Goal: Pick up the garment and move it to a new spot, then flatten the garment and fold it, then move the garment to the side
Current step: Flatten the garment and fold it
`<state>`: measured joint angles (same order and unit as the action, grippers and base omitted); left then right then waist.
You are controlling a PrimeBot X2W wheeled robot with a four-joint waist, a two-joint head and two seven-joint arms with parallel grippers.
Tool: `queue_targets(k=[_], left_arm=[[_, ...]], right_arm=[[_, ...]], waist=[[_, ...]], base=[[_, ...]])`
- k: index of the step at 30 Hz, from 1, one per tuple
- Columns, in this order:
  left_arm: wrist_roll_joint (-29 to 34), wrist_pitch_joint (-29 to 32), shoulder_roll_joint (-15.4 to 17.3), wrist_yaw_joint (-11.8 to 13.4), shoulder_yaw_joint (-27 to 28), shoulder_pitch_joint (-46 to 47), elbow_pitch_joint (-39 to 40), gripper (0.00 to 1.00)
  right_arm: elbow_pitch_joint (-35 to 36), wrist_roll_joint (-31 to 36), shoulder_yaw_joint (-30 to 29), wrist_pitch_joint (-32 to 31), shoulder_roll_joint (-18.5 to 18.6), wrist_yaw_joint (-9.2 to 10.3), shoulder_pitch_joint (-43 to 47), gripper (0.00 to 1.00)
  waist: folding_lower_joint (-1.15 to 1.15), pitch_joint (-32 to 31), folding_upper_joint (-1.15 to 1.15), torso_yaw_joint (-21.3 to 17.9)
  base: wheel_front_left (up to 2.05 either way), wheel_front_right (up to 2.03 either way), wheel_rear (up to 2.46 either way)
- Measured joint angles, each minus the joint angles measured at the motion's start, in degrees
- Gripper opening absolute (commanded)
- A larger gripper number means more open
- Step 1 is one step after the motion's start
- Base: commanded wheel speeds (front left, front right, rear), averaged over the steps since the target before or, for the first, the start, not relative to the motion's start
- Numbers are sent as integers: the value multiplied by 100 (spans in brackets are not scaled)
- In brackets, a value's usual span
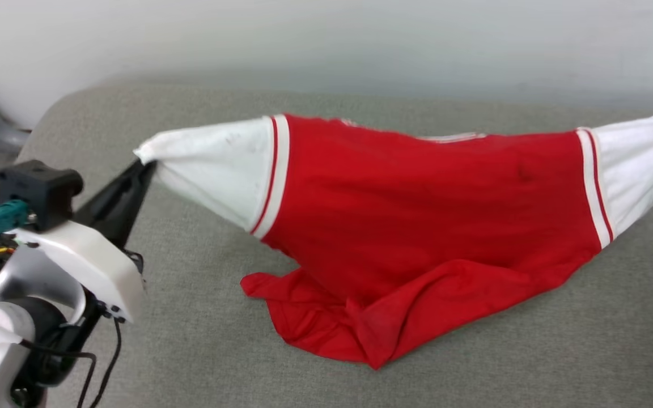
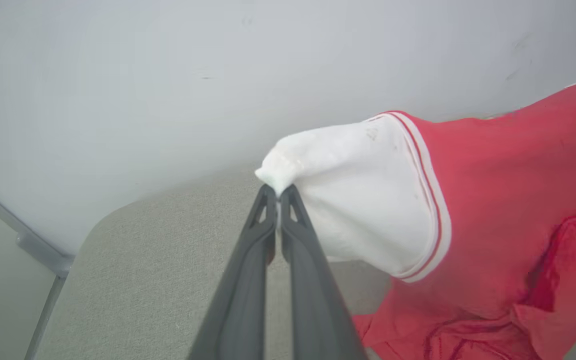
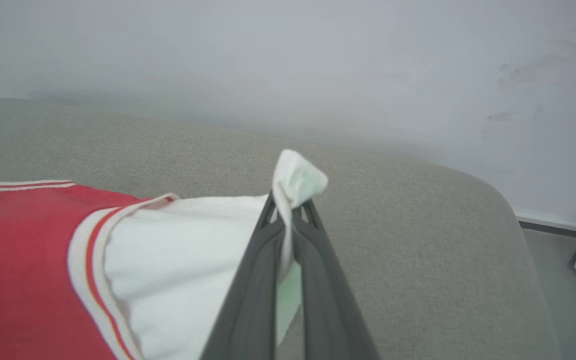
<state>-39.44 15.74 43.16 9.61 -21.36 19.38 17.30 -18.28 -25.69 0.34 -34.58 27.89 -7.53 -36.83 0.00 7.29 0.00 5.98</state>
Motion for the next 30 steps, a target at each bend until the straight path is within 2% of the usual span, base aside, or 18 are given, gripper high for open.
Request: queue_targets(k=[4, 16, 24, 30], left_arm=[[82, -208, 69, 101, 208, 51, 66, 0], [281, -684, 296, 142, 773, 764, 118, 0], [277, -813, 486, -116, 993, 1442, -255, 0], [237, -829, 700, -450, 1099, 2132, -671, 0]], right_arm=[[315, -52, -157, -54, 1, 0, -4, 0], [1290, -115, -538, -131, -48, 0, -430, 0], [1411, 0, -709, 121, -215, 0, -1115, 0], [1005, 165, -699, 509, -383, -1, -2064, 0]], waist=[[0, -201, 0, -113], [0, -510, 0, -315], [0, -295, 0, -340], [1, 178, 0, -370]], base=[[0, 0, 0], [0, 0, 0], [0, 0, 0], [0, 0, 0]])
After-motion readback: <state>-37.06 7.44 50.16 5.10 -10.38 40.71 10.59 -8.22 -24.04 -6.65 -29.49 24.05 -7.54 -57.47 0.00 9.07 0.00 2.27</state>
